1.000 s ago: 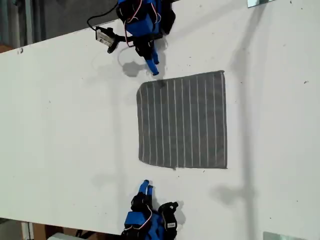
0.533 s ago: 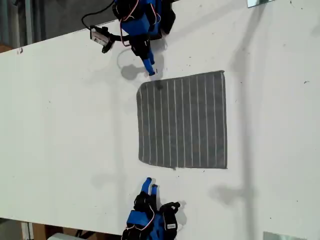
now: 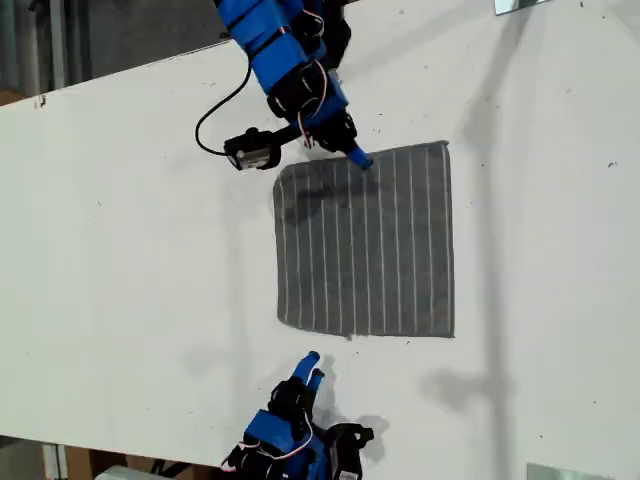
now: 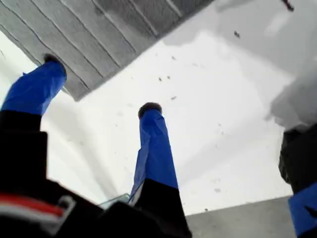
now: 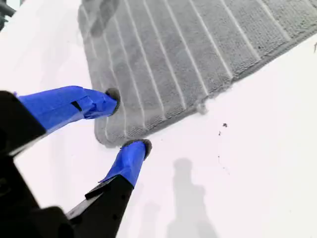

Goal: Grasp corners of a square towel and fold twice.

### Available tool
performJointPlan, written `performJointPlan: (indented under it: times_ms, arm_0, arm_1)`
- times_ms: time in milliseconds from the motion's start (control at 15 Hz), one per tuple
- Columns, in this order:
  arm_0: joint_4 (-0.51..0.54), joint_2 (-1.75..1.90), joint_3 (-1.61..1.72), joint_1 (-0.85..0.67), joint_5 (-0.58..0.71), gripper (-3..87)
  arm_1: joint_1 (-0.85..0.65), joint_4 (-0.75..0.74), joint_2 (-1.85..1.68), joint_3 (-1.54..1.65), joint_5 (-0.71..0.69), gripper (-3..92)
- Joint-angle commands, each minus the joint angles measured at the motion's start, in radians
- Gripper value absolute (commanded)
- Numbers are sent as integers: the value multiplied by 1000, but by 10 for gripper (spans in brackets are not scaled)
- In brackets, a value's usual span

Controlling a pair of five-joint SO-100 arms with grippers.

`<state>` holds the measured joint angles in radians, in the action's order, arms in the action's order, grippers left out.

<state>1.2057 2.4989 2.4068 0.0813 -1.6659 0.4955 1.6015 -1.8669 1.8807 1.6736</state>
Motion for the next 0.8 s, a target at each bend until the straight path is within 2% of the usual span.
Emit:
performJointPlan:
  times_ms: [0,133,267,333,467,733]
  arm_0:
    - [-49,-212,-155,123,-11,154]
    - [-129,-314,-163,195,-46,147]
    - [-202,-396,-129,242,-132,153]
    - [-244,-400,-95,258,-160,162]
    - [-258,-399,-60,278,-187,164]
    - [-311,-394,-17,295,-181,163]
  arm_1:
    - [255,26,91,-141,215,349]
    - [354,-51,307,-305,238,355]
    - [379,-54,531,-509,221,370]
    - [376,-101,569,-517,204,372]
    - [331,-210,635,-506,126,372]
    - [259,-281,690,-471,35,373]
